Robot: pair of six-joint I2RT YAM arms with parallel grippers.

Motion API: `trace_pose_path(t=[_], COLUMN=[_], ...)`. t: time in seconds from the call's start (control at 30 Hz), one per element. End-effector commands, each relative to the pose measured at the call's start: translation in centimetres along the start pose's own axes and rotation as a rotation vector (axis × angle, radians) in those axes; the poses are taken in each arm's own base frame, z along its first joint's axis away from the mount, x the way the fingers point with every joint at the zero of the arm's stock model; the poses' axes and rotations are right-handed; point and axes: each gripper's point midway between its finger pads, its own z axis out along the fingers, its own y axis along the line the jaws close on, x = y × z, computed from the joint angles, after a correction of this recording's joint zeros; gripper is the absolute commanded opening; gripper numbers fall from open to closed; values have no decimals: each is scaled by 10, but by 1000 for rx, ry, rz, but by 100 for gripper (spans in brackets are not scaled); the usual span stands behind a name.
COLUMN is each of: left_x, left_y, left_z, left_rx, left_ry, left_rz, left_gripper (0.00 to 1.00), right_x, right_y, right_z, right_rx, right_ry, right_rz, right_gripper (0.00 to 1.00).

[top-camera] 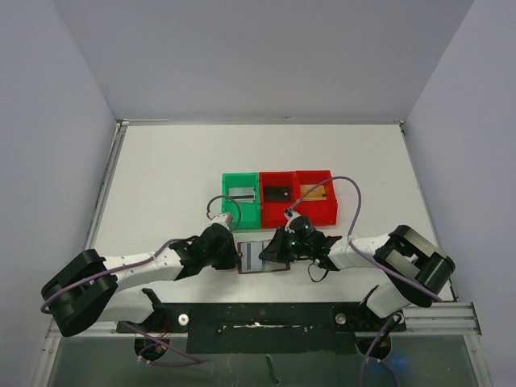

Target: Take the credit cards out of the card holder

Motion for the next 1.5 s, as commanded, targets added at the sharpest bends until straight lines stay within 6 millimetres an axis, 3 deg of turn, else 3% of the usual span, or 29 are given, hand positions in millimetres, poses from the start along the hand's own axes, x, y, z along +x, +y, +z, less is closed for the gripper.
trace_pose_path(t=[0.0,0.33,0.53,0.73,0.83,0.97,1.07,1.2,1.47], left_x=[18,13,3,-11,-13,-19,-23,-25,-7], left_y=[32,17,9,-4,-10,-36,-61,-80,-69], left_z=[2,-16,-29,-47,-50,-54,-53,-41,-15], left_rx=[-124,-22,50,120,148,246,339,370,274], left_ry=[46,1,-81,-144,-150,-138,-114,-77,6], left_rz=[24,0,-64,-96,-105,-108,-104,-96,-49], left_gripper=[8,7,8,29,33,34,36,34,25], right_x=[-7,4,14,12,13,13,9,5,6], right_y=[31,14,17,13,6,6,0,0,6], right_z=[-12,-24,-20,-21,-22,-22,-20,-20,-28], right_rx=[-158,-126,-123,-87,-59,-65,-20,-1,-52], right_ry=[-22,-27,-5,-28,-28,-29,-42,-57,-45], right_rz=[10,42,41,33,36,28,38,34,1], right_gripper=[0,0,0,0,0,0,0,0,0])
